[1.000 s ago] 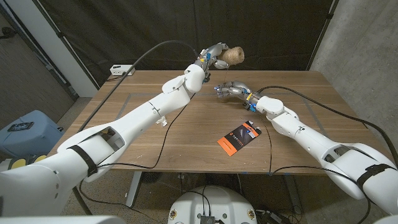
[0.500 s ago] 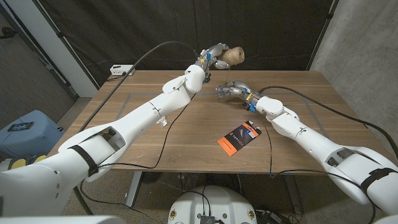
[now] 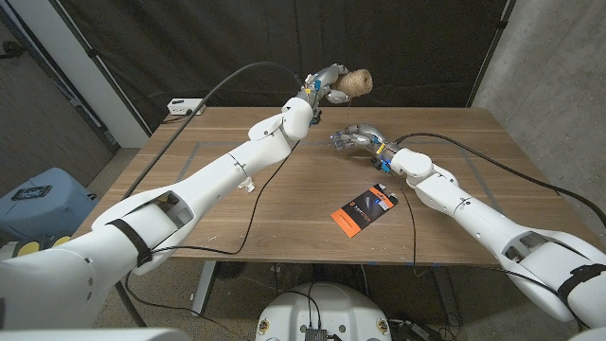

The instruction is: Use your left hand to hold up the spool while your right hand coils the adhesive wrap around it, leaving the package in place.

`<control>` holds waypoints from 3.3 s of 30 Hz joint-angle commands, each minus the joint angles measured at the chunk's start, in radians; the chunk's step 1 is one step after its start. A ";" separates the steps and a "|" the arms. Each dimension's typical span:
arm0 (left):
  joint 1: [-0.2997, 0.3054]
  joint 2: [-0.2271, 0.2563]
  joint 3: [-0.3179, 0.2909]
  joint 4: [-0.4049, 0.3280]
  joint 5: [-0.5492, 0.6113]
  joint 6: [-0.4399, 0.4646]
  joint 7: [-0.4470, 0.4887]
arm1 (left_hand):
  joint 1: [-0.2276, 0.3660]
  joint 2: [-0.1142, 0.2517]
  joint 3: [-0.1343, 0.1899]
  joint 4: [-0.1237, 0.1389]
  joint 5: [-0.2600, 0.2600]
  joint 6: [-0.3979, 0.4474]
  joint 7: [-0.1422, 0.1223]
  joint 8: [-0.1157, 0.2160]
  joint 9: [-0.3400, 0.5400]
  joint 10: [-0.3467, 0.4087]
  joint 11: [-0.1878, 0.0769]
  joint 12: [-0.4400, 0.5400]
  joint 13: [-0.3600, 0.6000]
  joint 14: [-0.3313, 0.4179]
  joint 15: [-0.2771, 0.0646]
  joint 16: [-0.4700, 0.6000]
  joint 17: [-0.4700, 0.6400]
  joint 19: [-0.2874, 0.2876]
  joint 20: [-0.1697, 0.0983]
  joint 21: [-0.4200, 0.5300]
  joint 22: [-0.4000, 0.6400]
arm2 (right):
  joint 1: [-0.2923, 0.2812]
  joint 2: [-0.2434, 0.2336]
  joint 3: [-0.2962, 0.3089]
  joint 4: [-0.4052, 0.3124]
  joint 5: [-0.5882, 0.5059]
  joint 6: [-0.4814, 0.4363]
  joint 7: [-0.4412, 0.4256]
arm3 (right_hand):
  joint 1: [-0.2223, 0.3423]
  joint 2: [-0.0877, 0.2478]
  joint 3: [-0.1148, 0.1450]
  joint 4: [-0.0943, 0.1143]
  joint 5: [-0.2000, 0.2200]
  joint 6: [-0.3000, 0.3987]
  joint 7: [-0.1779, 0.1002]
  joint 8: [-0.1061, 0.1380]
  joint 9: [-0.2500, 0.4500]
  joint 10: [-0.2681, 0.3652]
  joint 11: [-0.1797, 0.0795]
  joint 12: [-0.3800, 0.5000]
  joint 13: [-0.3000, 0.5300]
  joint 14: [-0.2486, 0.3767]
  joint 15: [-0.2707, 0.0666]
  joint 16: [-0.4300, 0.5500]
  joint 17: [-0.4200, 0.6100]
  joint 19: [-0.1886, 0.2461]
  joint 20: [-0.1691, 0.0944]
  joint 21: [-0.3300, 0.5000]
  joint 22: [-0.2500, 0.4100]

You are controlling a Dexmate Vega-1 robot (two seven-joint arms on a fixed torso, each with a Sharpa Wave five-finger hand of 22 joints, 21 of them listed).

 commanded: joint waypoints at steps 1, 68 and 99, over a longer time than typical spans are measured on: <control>0.000 -0.009 -0.003 0.017 -0.007 -0.004 0.021 | -0.027 0.036 0.019 0.010 0.006 0.023 0.013 0.036 0.081 0.005 0.000 0.008 0.053 0.003 0.008 0.003 0.001 -0.007 -0.001 0.000 0.003 | -0.053 -0.040 0.012 -0.112 -0.004 -0.077 -0.056 | 0.011 -0.001 0.003 -0.001 0.005 0.012 0.002 0.004 0.004 0.019 -0.002 0.006 0.001 0.013 -0.150 0.000 0.001 0.009 -0.068 0.005 0.005; -0.142 -0.017 0.102 0.080 0.005 0.154 -0.177 | -0.024 0.047 0.009 0.006 0.021 0.033 0.040 0.022 0.075 -0.001 0.029 0.002 0.058 -0.023 0.036 0.024 0.023 -0.036 0.011 -0.006 0.007 | -0.175 -0.165 0.056 -0.427 -0.031 -0.146 -0.111 | 0.029 0.009 0.007 0.001 0.001 0.059 0.005 0.001 -0.003 0.063 0.002 -0.003 -0.013 0.077 -0.149 -0.017 -0.002 0.025 -0.067 0.022 0.006; -0.211 -0.015 0.151 0.113 0.021 0.171 -0.321 | -0.027 0.055 -0.004 0.010 0.031 0.042 0.047 0.013 0.072 -0.002 0.038 0.002 0.063 -0.033 0.046 0.047 0.041 -0.047 0.019 -0.005 0.012 | -0.184 -0.211 0.081 -0.483 -0.044 -0.097 -0.072 | 0.015 0.024 0.007 0.017 0.002 0.050 0.007 -0.012 -0.003 0.057 0.004 -0.016 -0.015 0.083 -0.143 -0.033 -0.002 0.020 -0.066 0.026 0.007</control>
